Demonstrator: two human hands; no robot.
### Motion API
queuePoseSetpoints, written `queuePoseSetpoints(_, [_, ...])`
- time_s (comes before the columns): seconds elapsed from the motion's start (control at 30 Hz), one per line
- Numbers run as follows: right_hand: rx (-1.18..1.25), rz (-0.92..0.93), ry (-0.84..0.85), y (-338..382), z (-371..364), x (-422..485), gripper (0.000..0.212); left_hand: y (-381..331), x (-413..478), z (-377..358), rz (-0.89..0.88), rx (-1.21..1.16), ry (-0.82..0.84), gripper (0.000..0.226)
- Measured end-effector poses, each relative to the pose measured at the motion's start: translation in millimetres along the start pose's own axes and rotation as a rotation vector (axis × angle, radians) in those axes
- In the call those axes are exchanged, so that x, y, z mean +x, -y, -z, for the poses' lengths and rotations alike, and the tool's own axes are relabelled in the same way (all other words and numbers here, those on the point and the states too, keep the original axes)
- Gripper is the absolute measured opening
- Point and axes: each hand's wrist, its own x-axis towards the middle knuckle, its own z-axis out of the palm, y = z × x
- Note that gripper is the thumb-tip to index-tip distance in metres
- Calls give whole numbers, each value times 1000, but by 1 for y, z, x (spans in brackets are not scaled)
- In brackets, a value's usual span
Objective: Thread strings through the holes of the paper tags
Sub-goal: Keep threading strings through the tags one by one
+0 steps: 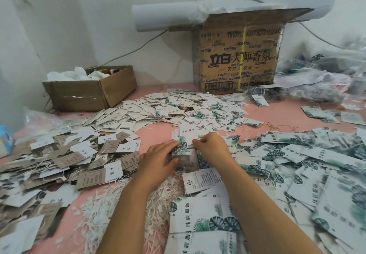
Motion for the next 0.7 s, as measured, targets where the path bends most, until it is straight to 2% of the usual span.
queuePoseSetpoints(0.07, [126,-13,-43,0,3,1,31,0,1,0,4,-3,-12,49])
queuePoseSetpoints(0.13, [374,-40,-33,2,9,1,28,-2,3,0,9,-43,-33,46])
queuePoseSetpoints(0.23, [616,-54,115,6,19,-4,25,-12,3,4,3,-152,-114,66])
queuePoseSetpoints(0.3, [604,-22,262,8,21,-8,25,-21,2,7,44,-335,-184,70])
queuePoseSetpoints(0.33, [578,-7,321,9,21,-10,25,-24,2,9,73,-461,-215,58])
queuePoseSetpoints(0.4, [491,23,358,11,21,-12,24,-28,3,9,143,-702,-271,19])
queuePoseSetpoints(0.43, [441,41,347,12,21,-12,25,-28,5,9,171,-776,-302,16])
queuePoseSetpoints(0.6, [337,104,329,15,19,-11,29,-30,8,13,214,-846,-305,19])
queuePoseSetpoints(0.7, [131,97,165,12,17,-7,35,-28,9,14,208,-846,-325,18])
